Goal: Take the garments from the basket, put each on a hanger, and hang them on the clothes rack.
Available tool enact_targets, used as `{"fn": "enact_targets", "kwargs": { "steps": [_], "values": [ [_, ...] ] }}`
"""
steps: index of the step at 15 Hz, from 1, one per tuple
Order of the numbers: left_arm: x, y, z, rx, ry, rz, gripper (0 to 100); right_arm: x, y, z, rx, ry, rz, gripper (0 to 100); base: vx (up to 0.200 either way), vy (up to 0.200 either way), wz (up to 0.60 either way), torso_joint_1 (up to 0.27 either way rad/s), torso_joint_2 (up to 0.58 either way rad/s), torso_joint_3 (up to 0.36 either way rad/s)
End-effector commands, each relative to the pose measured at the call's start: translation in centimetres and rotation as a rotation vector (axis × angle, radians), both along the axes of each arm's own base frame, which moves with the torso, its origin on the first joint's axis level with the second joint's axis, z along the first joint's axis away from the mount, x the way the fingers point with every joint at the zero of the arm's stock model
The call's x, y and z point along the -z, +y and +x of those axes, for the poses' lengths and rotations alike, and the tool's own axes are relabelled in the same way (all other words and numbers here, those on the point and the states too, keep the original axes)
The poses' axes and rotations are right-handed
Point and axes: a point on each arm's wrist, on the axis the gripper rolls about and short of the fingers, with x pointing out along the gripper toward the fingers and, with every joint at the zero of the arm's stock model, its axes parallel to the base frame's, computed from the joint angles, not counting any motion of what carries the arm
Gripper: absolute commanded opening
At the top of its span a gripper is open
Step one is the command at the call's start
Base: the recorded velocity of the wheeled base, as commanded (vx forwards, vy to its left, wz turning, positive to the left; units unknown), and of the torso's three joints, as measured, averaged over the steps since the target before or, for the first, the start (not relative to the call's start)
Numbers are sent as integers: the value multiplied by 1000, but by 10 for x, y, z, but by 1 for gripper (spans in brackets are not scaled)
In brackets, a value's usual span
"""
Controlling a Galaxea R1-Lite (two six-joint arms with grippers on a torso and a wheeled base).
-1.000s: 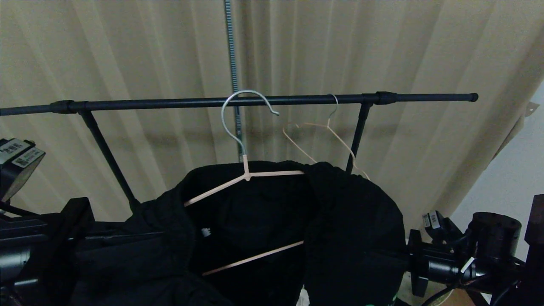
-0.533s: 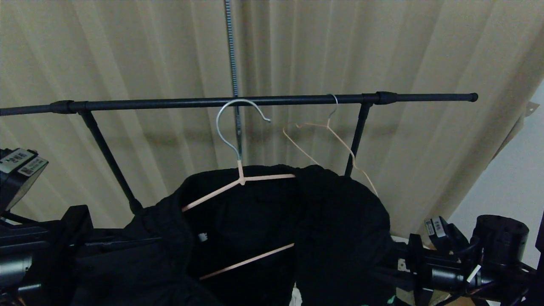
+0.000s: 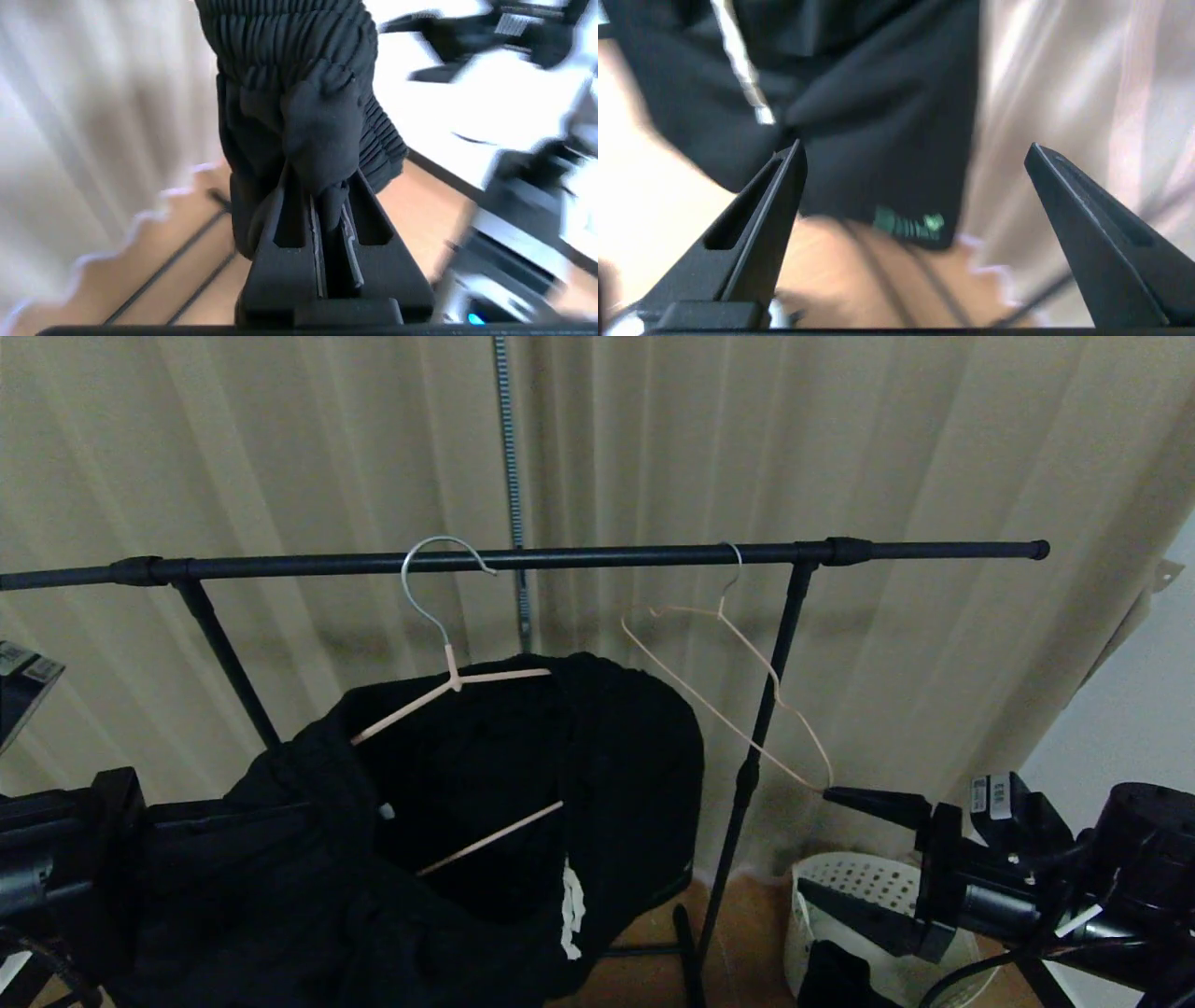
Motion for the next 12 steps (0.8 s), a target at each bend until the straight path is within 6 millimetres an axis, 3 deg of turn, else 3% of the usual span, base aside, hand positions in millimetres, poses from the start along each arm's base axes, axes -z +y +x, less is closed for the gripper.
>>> {"fn": "enact_targets", "kwargs": {
  "steps": [1, 5, 6, 12],
  "values": [
    [-6, 1, 12, -62, 5, 8, 0, -15, 9, -2, 24, -79, 8, 100, 0, 0, 0, 0, 0, 0],
    [-10, 0, 33, -130, 34, 14, 0, -22, 28, 3, 158, -99, 18, 100, 0, 0, 0, 0, 0, 0],
    [-8, -3, 48, -174, 50, 37, 0, -27, 36, 5, 200, -122, 27, 100, 0, 0, 0, 0, 0, 0],
    [13, -28, 98, -270, 29, 80, 0, -35, 42, 15, 281, -144, 33, 100, 0, 0, 0, 0, 0, 0]
  ]
}}
